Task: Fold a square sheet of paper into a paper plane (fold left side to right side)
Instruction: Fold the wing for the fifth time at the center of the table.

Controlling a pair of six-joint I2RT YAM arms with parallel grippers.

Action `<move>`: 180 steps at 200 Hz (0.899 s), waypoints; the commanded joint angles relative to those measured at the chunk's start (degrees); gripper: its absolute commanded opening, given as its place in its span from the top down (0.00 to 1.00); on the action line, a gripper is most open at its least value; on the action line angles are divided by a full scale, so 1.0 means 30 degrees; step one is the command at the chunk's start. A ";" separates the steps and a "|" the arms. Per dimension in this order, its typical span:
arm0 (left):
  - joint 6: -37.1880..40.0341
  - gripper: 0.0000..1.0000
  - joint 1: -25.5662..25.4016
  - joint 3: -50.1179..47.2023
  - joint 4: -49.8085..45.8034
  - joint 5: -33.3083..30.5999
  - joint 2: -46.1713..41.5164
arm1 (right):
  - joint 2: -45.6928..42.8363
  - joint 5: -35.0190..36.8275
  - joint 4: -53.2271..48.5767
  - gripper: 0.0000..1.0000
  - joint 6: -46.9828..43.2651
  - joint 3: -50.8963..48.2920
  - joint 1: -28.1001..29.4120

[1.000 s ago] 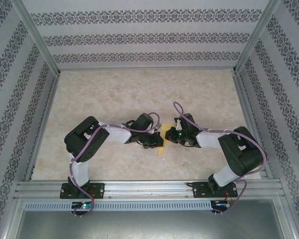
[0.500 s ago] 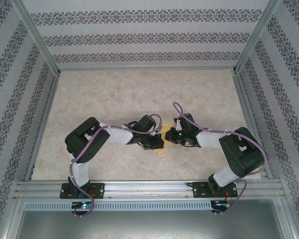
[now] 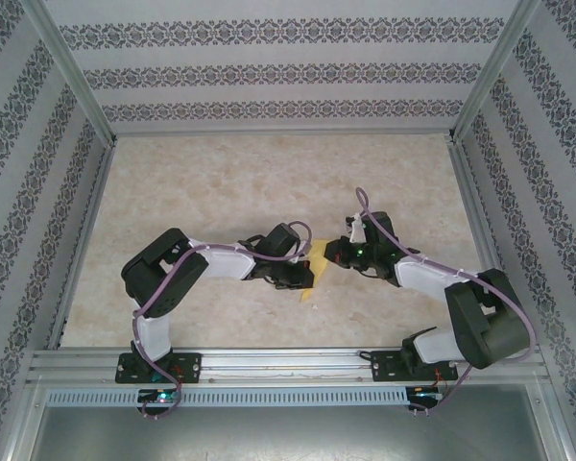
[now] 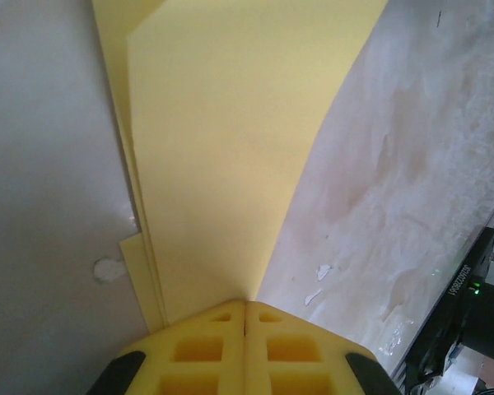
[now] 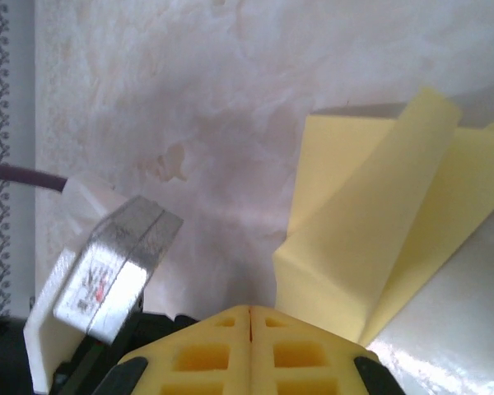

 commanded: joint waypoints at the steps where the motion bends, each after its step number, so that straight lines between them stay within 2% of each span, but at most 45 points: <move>1: 0.0591 0.96 -0.0172 -0.1232 -0.3155 -0.1601 0.0317 | -0.0302 -0.0989 0.0900 1.00 -0.0257 -0.0791 0.0220; 73: 0.0714 0.96 -0.0185 -0.2106 -0.3729 -0.2112 -0.0591 | 0.1694 -0.0816 0.3225 1.00 0.0332 -0.0811 0.1697; 180: 0.0709 0.96 -0.0185 -0.1973 -0.3987 -0.2248 -0.0537 | 0.3723 -0.0141 0.3544 1.00 -0.0036 0.0018 0.2193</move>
